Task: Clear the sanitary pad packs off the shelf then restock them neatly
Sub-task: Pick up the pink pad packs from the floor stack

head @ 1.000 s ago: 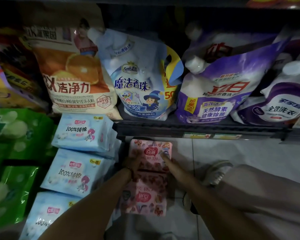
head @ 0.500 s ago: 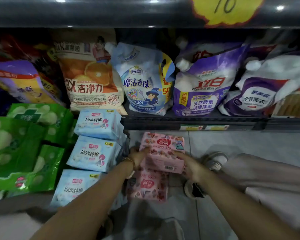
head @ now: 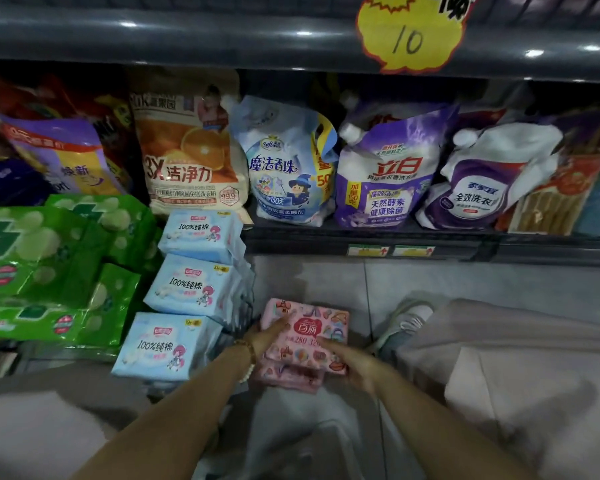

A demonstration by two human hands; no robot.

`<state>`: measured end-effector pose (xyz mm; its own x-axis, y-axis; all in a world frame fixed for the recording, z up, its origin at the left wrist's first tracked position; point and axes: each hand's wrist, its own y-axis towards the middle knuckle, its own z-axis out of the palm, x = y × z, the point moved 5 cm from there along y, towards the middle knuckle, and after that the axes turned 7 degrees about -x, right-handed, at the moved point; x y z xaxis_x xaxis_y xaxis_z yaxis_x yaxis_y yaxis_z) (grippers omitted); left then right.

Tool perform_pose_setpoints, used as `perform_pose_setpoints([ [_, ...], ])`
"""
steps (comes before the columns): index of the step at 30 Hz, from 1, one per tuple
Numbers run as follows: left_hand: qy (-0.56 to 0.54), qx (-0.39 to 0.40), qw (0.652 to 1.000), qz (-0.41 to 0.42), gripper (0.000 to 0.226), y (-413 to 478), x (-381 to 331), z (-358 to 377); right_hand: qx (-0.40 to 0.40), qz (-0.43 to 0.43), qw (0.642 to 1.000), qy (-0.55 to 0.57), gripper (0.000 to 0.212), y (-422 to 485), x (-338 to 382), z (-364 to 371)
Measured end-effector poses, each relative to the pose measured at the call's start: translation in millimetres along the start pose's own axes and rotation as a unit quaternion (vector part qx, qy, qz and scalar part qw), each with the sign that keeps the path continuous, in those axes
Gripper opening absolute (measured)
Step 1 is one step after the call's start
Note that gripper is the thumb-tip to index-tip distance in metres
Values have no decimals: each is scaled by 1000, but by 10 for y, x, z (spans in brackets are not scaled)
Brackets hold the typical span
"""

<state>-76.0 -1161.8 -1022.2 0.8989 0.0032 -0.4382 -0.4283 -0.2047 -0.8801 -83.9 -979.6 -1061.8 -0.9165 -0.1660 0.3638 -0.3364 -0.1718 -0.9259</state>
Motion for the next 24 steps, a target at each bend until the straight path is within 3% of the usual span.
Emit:
perform_pose_setpoints([
  [6,-22,-50,996,67,29,95,-189,-16,-30,-82,996,16,42,-8,396,-76],
  [9,-41,-66,992,100,62,142,-417,-2,-40,-125,991,20,35,29,673,-97],
  [11,-26,-78,994,71,68,267,-480,6,-68,-139,987,31,38,100,797,-145],
  [13,0,-95,994,49,63,410,-487,0,-105,-132,984,50,41,230,814,-252],
  [16,62,-76,994,57,59,618,-464,69,-127,-130,980,79,27,446,776,-423],
  [19,137,-42,988,59,38,639,-403,210,-117,-140,978,97,24,674,722,-478],
  [22,212,-25,975,54,20,734,-297,290,-110,-146,979,94,32,872,628,-433],
  [24,207,-38,977,27,18,732,-265,250,-114,-146,980,69,38,1013,527,-442],
])
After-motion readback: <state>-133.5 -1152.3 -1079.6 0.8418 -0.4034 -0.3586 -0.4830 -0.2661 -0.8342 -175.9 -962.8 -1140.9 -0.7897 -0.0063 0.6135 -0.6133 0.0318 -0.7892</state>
